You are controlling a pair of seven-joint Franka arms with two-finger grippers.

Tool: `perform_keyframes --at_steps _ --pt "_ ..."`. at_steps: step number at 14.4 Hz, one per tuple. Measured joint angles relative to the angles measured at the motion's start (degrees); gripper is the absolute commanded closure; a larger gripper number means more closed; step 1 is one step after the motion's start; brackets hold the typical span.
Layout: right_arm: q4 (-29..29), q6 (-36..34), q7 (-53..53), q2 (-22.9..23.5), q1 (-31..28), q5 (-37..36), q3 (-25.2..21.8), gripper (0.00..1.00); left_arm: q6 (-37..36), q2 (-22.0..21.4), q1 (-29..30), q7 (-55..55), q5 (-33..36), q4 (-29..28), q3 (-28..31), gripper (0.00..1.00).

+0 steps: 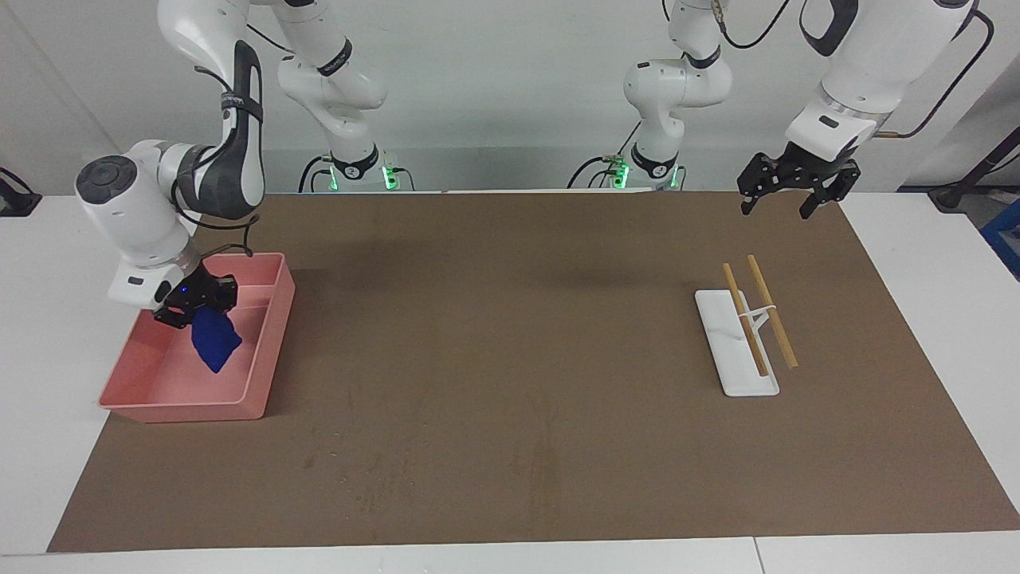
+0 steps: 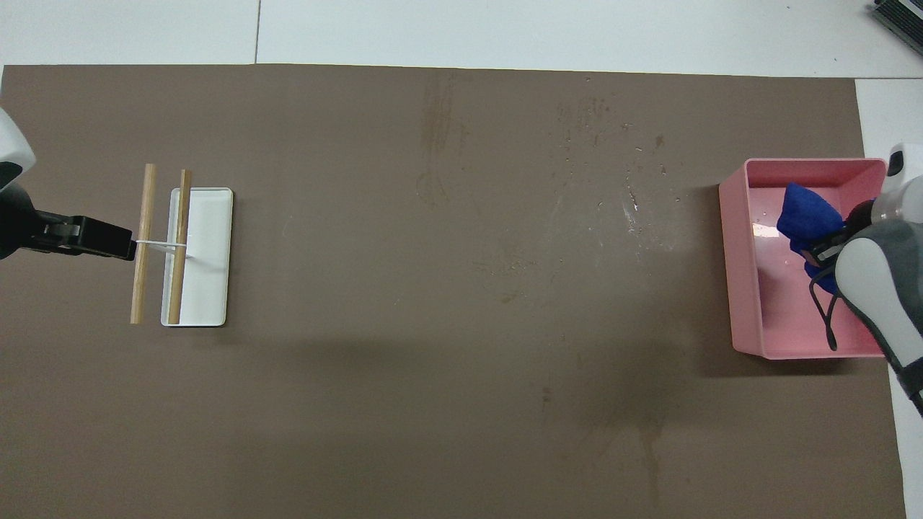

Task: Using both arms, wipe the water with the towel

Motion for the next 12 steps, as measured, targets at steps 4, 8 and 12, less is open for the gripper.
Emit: perform_keyframes --at_steps 4,8,12 --pt "0.3 -1.6 -1.0 -1.3 -1.1 0.0 0.1 0.00 0.0 0.0 0.0 0.0 0.0 0.0 0.0 0.00" --pt "5.9 -11.5 -0.8 -6.2 0.7 0.2 1.2 0.00 0.0 0.0 0.0 0.0 0.0 0.0 0.0 0.00" --pt "14.5 -26.6 9.7 -13.7 7.7 1.2 1.9 0.00 0.0 0.0 0.0 0.0 0.0 0.0 0.0 0.00"
